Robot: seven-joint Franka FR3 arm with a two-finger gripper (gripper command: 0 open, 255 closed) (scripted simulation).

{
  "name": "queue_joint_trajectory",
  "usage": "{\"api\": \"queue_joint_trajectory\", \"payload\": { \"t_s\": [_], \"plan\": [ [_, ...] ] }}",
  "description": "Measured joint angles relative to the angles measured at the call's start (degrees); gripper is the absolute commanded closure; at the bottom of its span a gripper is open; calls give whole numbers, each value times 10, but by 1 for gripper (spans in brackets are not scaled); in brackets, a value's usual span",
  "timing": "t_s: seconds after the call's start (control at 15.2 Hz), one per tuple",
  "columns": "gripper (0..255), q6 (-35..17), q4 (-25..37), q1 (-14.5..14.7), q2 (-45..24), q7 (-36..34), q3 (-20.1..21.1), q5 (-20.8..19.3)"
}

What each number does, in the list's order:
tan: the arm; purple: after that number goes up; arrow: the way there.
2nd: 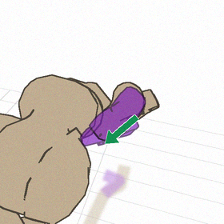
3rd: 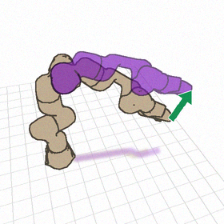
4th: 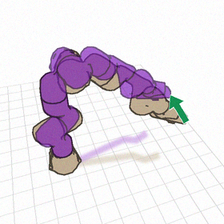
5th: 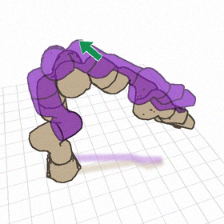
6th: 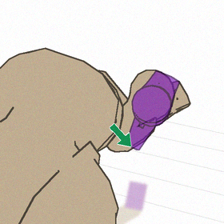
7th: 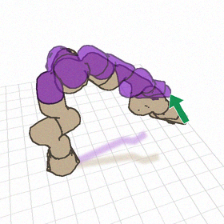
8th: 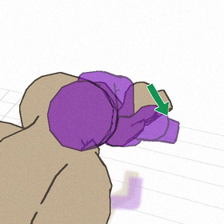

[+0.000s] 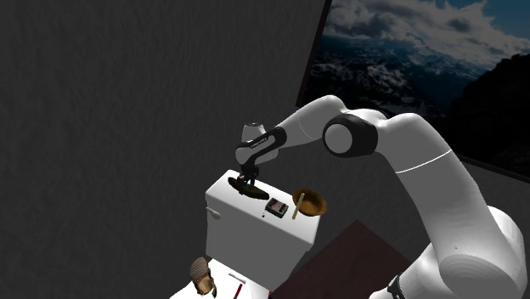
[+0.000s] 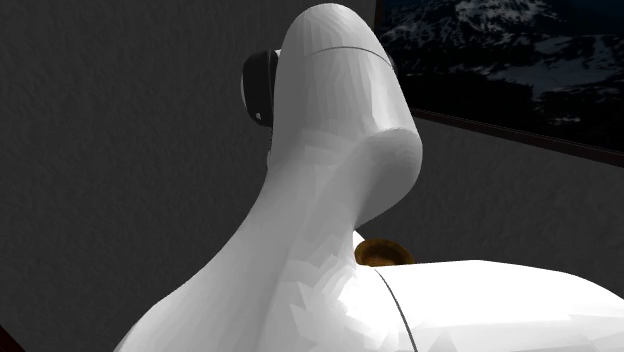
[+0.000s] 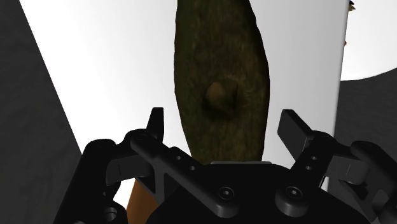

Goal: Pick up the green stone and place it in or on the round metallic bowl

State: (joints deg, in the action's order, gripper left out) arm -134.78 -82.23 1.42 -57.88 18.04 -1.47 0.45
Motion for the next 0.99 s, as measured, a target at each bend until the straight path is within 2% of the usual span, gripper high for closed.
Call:
{"api": "queue_joint_trajectory", "payload": {
  "t_s": [0.07, 0.73, 0.99],
  "plan": [
    [255, 0, 0, 0, 0, 0, 0, 0],
    [255, 0, 0, 0, 0, 0, 0, 0],
    [255, 8, -14, 0, 22, 0, 0, 0]
  ]
}}
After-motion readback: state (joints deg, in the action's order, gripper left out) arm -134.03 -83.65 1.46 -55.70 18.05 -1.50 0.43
